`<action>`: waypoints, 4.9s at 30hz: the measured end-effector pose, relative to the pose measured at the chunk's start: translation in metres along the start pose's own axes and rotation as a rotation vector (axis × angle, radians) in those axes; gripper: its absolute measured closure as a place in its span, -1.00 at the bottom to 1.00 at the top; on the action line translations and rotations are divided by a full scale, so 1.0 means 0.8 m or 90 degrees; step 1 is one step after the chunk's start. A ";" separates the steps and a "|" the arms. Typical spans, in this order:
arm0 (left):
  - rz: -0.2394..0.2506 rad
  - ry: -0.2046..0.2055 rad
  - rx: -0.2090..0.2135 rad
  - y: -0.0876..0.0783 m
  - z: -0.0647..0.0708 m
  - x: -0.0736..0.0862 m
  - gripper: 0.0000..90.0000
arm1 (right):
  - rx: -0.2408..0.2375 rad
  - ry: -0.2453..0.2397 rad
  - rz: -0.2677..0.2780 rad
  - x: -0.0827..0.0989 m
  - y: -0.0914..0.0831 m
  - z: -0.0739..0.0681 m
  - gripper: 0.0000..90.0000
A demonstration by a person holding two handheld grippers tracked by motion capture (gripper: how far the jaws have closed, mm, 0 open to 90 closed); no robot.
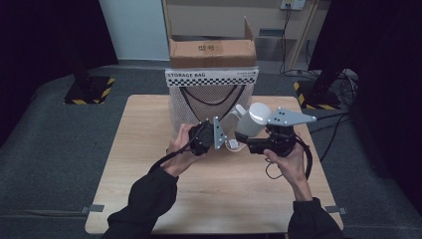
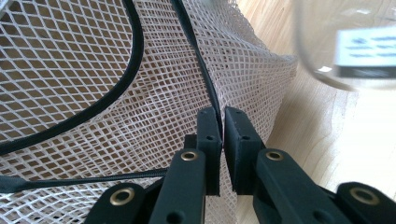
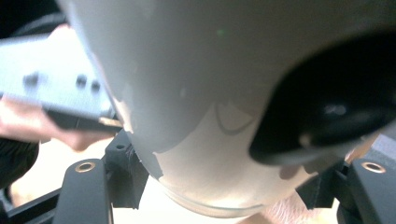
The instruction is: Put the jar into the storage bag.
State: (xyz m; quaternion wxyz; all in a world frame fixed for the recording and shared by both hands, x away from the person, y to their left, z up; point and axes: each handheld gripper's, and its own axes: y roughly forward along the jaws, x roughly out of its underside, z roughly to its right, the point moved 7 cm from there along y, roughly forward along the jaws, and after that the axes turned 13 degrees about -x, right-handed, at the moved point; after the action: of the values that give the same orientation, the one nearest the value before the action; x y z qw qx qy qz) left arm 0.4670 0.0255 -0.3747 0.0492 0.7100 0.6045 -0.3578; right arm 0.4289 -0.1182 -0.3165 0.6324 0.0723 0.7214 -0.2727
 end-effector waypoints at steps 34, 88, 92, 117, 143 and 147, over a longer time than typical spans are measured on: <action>0.001 0.006 -0.003 -0.002 -0.003 0.002 0.88 | -0.011 -0.095 -0.008 -0.064 0.104 0.035 -0.31; -0.031 0.001 0.010 0.021 0.004 0.013 0.93 | 0.122 -0.039 -0.032 -0.012 0.085 0.075 -0.34; -0.032 -0.005 0.011 0.024 0.005 0.013 0.91 | 0.168 -0.028 -0.009 -0.009 0.075 0.078 -0.52; 0.000 -0.101 -0.004 0.014 0.007 0.032 0.06 | 0.237 0.100 0.037 0.064 0.053 0.094 -0.84; -0.006 -0.421 0.038 0.000 -0.012 0.088 -0.58 | 0.268 0.137 0.034 0.102 0.023 0.081 -0.93; -0.010 -0.447 0.047 -0.004 -0.008 0.104 -0.60 | 0.272 0.153 0.026 0.115 0.018 0.079 -0.93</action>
State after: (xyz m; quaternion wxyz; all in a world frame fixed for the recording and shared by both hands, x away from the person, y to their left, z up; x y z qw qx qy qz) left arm 0.4680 0.0984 -0.4161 0.2256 0.5404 0.5429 -0.6019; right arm 0.4728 -0.1588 -0.4116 0.5180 0.2510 0.7156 -0.3957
